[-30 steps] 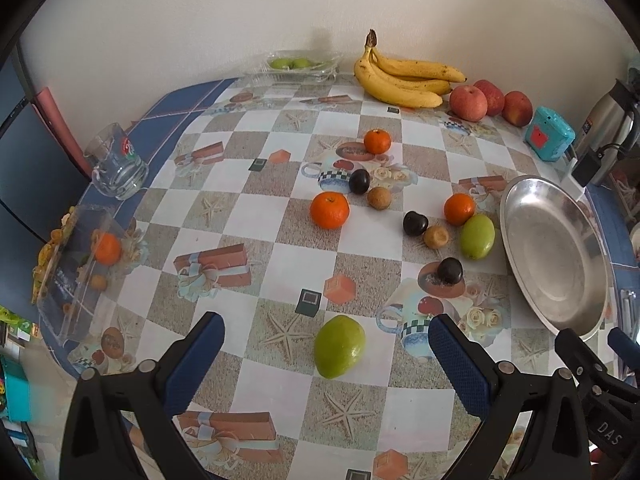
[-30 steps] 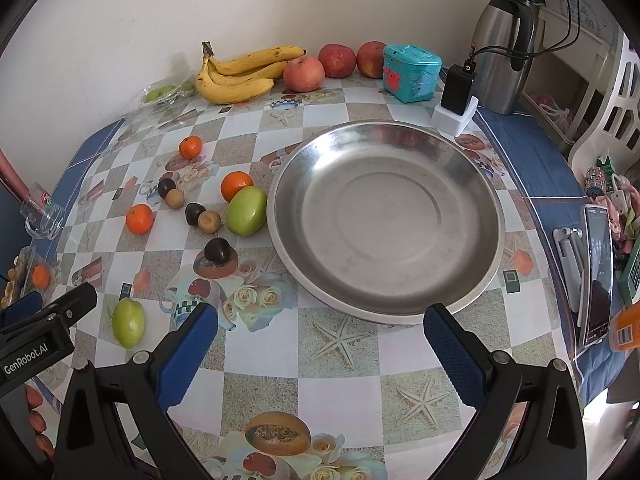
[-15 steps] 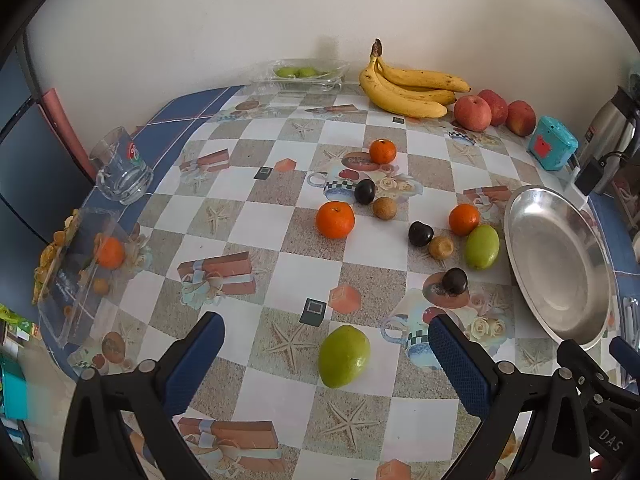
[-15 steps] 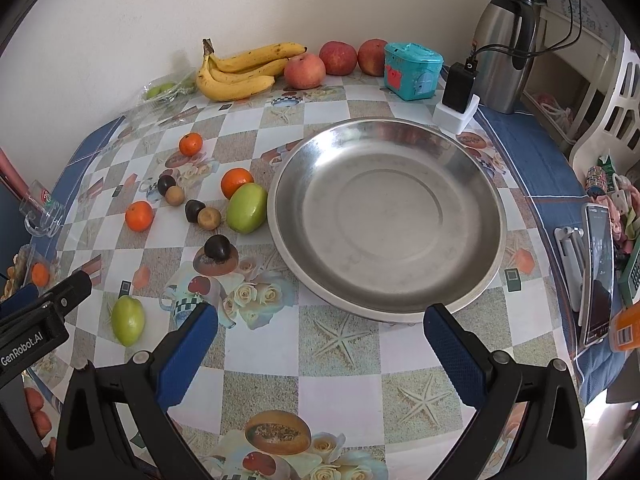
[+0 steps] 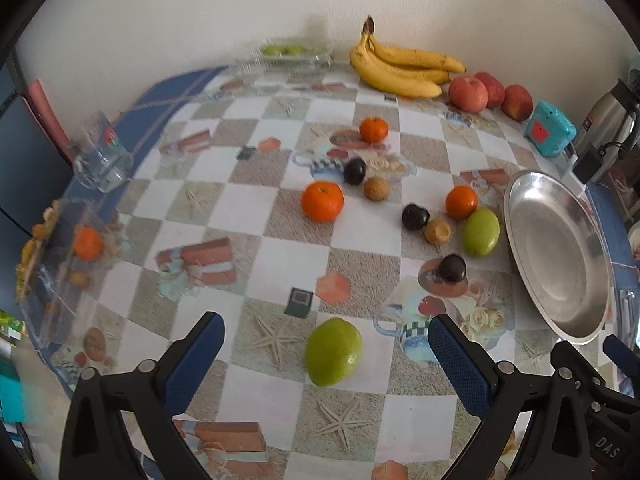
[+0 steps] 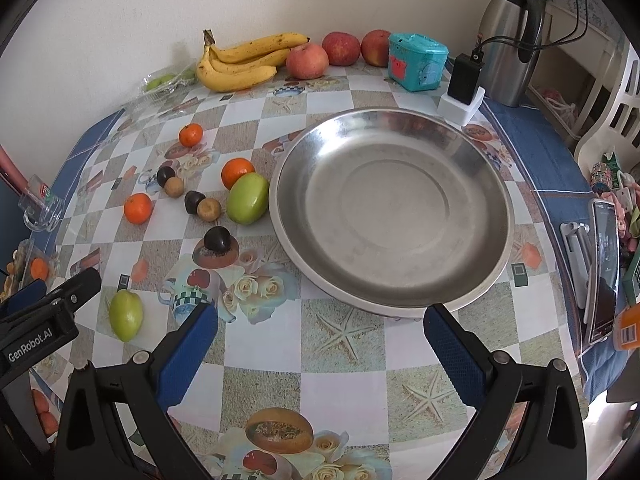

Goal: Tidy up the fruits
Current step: 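Lower the left gripper onto the large green fruit and close it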

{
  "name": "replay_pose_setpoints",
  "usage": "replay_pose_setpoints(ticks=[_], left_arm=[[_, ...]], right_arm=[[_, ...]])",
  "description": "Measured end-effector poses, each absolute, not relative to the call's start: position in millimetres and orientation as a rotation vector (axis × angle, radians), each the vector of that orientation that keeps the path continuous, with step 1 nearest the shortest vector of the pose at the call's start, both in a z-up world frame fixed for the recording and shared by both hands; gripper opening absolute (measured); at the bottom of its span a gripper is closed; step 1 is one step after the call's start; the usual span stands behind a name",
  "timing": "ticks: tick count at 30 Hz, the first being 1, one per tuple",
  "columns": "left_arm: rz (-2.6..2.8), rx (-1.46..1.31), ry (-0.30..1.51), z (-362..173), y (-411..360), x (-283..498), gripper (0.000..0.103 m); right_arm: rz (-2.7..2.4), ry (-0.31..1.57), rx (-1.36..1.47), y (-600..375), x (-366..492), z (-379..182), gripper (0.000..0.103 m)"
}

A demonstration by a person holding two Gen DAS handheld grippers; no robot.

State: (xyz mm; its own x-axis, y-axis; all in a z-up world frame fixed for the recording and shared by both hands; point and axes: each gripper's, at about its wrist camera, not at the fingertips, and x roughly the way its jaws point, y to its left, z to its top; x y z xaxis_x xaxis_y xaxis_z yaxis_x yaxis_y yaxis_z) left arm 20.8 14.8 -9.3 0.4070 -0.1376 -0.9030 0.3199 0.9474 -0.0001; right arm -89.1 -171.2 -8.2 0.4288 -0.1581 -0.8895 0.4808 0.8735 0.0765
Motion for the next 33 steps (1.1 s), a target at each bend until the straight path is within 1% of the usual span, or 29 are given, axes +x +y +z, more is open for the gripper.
replay_pose_setpoints(ticks=[5, 7, 9, 10, 12, 14, 23, 26, 28, 30, 33], left_arm=[[-0.287, 0.123, 1.213, -26, 23, 29, 0.103], [-0.266, 0.093, 1.251, -35, 27, 34, 0.100], [-0.269, 0.057, 1.283, -42, 30, 37, 0.089], [-0.273, 0.050, 1.293, -45, 30, 37, 0.087], [-0.279, 0.054, 1.316, -51, 29, 38, 0.081], [-0.289, 0.060, 1.322, -53, 26, 37, 0.079], [-0.300, 0.090, 1.372, -65, 17, 40, 0.056], [-0.288, 0.085, 1.392, -70, 18, 41, 0.055], [-0.289, 0.073, 1.405, -74, 19, 43, 0.052], [-0.295, 0.063, 1.412, -75, 20, 43, 0.046], [-0.296, 0.063, 1.409, -76, 22, 43, 0.046]], right_arm=[[-0.406, 1.084, 0.342, -170, -85, -14, 0.102], [-0.405, 1.091, 0.344, -170, -85, -16, 0.103], [-0.406, 1.097, 0.347, -171, -84, -17, 0.103], [-0.407, 1.098, 0.347, -171, -84, -17, 0.103], [-0.407, 1.099, 0.347, -171, -84, -17, 0.103], [-0.406, 1.099, 0.346, -171, -84, -17, 0.103], [-0.407, 1.100, 0.345, -170, -83, -16, 0.102], [-0.406, 1.101, 0.341, -169, -82, -16, 0.102], [-0.406, 1.103, 0.339, -169, -82, -17, 0.102], [-0.406, 1.103, 0.338, -169, -82, -16, 0.102], [-0.406, 1.104, 0.338, -169, -82, -16, 0.102]])
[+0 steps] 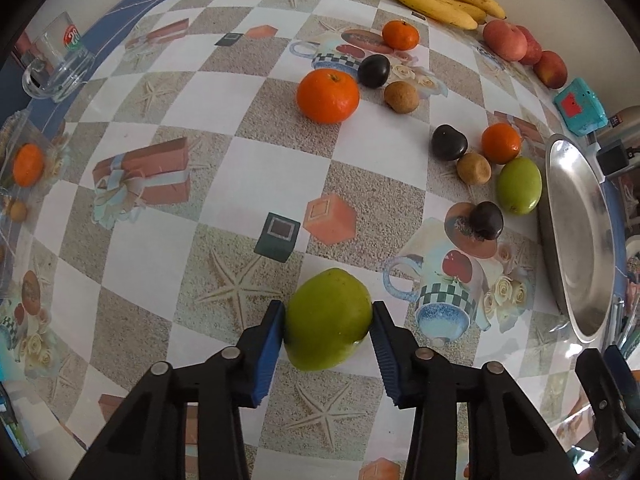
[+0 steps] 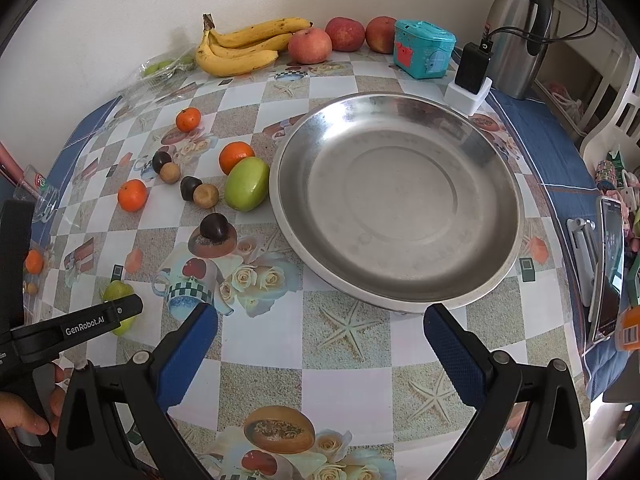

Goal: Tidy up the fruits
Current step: 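Lower the left gripper onto the large green fruit and close it, then lift the green fruit with the left gripper while the right gripper approaches the dark plum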

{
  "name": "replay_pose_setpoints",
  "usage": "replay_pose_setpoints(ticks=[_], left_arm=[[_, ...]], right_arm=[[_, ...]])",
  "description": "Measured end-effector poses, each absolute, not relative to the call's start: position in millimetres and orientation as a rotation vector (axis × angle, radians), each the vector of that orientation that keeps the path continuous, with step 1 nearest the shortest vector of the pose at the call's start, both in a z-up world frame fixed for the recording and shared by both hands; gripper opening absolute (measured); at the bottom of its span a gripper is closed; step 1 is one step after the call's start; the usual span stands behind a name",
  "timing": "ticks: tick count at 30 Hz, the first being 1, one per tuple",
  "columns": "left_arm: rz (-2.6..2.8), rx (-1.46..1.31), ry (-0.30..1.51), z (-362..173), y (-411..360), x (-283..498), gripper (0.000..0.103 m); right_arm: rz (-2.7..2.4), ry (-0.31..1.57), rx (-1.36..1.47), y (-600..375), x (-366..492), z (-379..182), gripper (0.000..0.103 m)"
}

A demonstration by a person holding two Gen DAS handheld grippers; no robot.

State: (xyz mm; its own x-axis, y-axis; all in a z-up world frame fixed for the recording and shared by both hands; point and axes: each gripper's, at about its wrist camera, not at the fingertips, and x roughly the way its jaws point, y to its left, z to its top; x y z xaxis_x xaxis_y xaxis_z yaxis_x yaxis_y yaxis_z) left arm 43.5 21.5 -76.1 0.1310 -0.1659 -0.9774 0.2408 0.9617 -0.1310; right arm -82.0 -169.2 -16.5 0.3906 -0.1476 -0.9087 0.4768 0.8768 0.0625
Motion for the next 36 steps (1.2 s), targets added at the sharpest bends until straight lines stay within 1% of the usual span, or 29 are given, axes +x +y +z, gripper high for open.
replay_pose_setpoints(ticks=[6, 10, 15, 19, 25, 36], left_arm=[[-0.308, -0.026, 1.403, -67, 29, 46, 0.046], [-0.313, -0.062, 1.356, -49, 30, 50, 0.046], [-0.307, -0.109, 1.350, -37, 25, 60, 0.046], [-0.287, -0.160, 1.367, -41, 21, 70, 0.046], [-0.243, -0.225, 1.391, -50, 18, 88, 0.046], [-0.177, -0.258, 1.356, -53, 24, 118, 0.046]], right_arm=[[-0.393, 1.085, 0.349, -170, -81, -15, 0.102], [-0.346, 0.999, 0.397, -171, -77, -4, 0.102], [-0.284, 0.914, 0.401, -164, -64, 9, 0.102], [-0.257, 0.927, 0.367, -156, -49, 4, 0.102], [-0.204, 0.937, 0.398, -155, -29, -7, 0.102], [-0.137, 0.962, 0.380, -154, -3, -21, 0.102]])
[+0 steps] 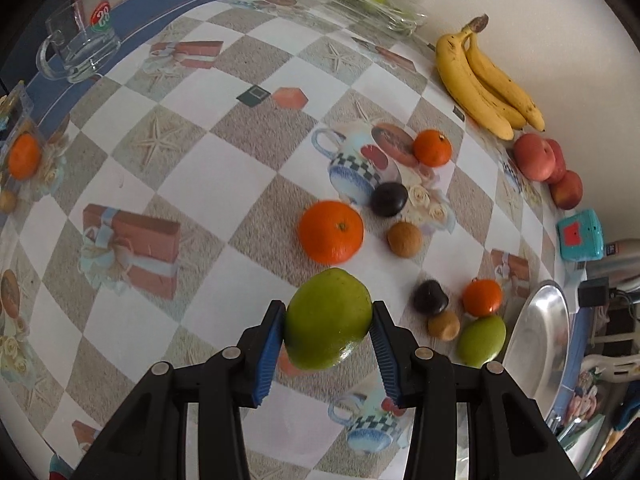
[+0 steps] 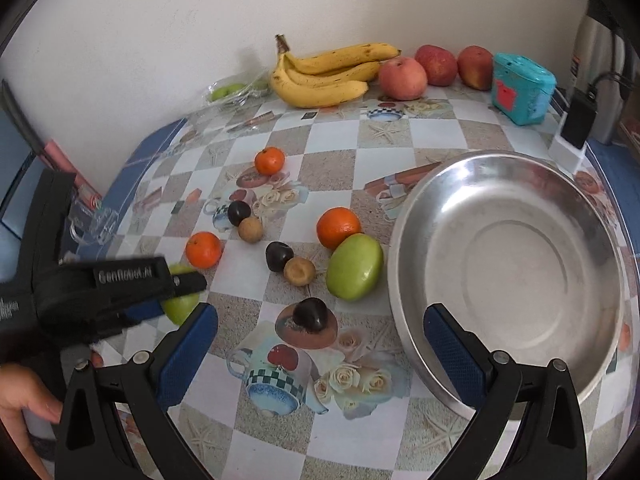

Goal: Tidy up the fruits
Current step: 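Lift the green fruit with the left gripper while the right gripper approaches the dark plum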

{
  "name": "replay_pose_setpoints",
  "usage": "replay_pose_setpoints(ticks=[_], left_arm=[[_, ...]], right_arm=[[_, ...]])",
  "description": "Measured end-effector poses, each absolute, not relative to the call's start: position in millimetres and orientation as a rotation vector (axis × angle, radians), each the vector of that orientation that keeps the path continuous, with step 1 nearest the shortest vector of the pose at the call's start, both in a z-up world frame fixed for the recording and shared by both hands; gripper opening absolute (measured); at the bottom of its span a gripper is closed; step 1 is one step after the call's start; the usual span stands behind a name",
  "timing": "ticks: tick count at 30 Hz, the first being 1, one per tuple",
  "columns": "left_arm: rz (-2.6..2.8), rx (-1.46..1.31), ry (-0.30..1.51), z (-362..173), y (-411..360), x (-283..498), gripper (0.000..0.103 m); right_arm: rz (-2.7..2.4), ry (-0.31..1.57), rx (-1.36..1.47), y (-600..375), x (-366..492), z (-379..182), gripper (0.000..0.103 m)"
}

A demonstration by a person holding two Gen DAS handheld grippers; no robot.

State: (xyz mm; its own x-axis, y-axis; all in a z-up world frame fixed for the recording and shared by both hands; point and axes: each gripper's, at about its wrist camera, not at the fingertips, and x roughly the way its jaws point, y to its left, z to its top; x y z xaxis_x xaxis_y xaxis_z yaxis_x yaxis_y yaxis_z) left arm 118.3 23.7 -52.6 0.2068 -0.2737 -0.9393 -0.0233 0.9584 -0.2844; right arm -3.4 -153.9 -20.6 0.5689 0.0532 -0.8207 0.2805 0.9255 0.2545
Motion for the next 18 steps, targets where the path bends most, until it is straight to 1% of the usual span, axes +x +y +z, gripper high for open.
replay_pose_setpoints(ticks=[7, 13, 18], left_arm=[[-0.169, -0.272, 1.339, -50, 32, 123, 0.046], [-0.168, -0.272, 1.328, -47, 35, 123, 0.046], [-0.162, -0.275, 1.342, -52, 35, 123, 0.046]], right_arm=[[-0.144, 0.935, 0.345, -151, 3, -21, 0.102], [-0.175, 0.972, 0.277, -143, 12, -31, 0.102], [-0.156, 0.945, 0.290, -142, 8, -29, 0.102]])
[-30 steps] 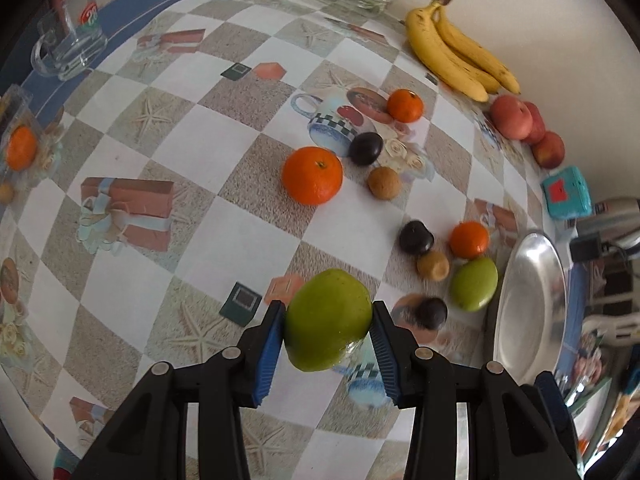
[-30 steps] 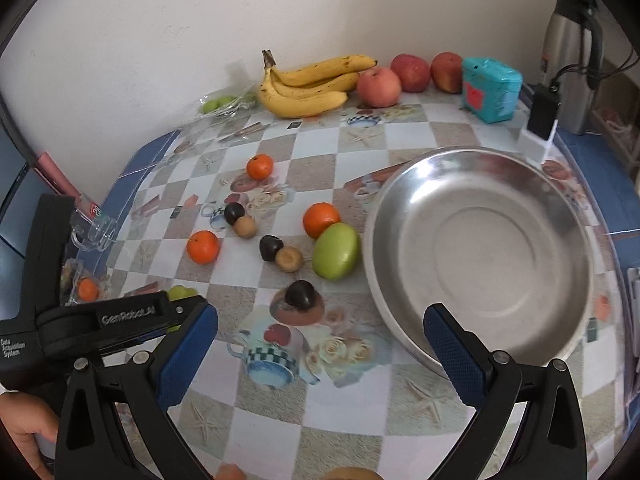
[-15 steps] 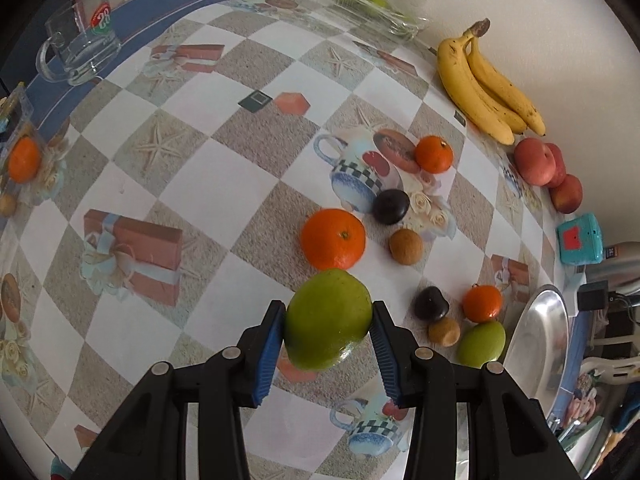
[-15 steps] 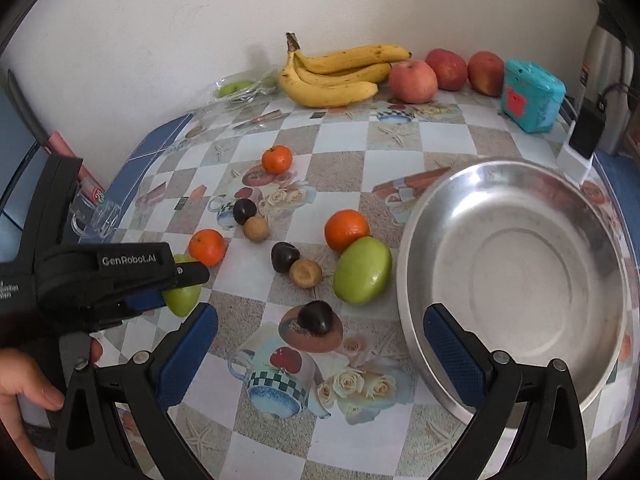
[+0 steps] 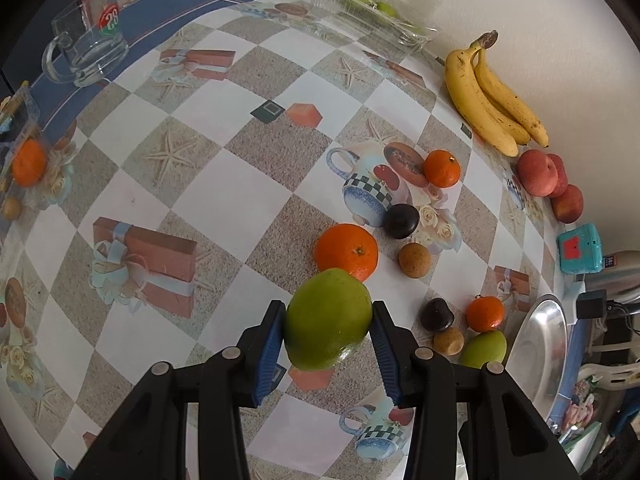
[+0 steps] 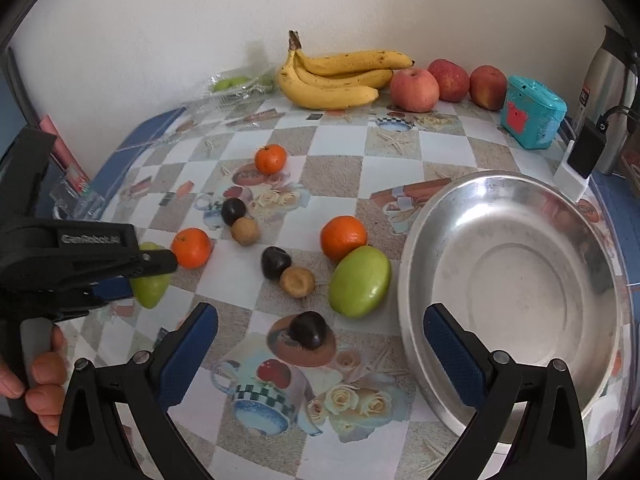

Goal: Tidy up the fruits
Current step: 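Lift the green fruit with the left gripper while the right gripper approaches the dark plum, then close the right gripper on the dark plum while the left gripper holds the green fruit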

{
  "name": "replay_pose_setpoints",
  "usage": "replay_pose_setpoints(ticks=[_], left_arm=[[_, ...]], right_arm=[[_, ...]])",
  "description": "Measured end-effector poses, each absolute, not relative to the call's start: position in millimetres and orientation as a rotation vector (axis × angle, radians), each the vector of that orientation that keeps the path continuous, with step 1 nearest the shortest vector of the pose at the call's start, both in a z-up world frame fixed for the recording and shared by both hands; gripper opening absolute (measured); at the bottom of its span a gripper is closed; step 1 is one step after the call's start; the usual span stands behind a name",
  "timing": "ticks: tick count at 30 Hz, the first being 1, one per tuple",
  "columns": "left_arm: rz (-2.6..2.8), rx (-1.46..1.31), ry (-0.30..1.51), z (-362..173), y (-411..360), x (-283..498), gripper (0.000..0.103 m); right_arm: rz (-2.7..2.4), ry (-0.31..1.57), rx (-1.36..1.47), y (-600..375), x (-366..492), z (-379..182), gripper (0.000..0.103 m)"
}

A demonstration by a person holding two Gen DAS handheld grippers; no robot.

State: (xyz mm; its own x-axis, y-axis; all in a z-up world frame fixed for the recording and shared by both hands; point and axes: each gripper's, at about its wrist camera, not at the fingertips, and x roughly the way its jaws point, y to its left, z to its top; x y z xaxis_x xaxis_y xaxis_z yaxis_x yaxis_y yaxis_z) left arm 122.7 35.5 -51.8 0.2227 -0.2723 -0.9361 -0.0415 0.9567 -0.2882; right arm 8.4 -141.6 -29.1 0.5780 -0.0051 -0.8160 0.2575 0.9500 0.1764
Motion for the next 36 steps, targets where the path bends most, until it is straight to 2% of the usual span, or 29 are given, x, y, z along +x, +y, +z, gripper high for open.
replay_pose_setpoints(ticks=[7, 11, 14, 19, 28, 36], left_arm=[[-0.153, -0.294, 1.356, -57, 39, 124, 0.046], [-0.151, -0.293, 1.357, -58, 39, 124, 0.046], [-0.152, -0.294, 1.362, -60, 38, 125, 0.046], [-0.156, -0.292, 1.381, -66, 35, 126, 0.046], [-0.155, -0.291, 1.400, -75, 34, 129, 0.046], [-0.159, -0.289, 1.400, -76, 34, 130, 0.046]], right_arm=[[-0.146, 1.002, 0.282, -135, 12, -39, 0.100], [-0.146, 1.031, 0.279, -131, 16, -47, 0.081], [-0.137, 1.058, 0.288, -130, 19, -56, 0.074], [-0.144, 1.096, 0.276, -127, 25, -67, 0.065], [-0.167, 1.117, 0.251, -125, 34, -77, 0.057], [-0.167, 1.114, 0.199, -120, 36, -76, 0.037]])
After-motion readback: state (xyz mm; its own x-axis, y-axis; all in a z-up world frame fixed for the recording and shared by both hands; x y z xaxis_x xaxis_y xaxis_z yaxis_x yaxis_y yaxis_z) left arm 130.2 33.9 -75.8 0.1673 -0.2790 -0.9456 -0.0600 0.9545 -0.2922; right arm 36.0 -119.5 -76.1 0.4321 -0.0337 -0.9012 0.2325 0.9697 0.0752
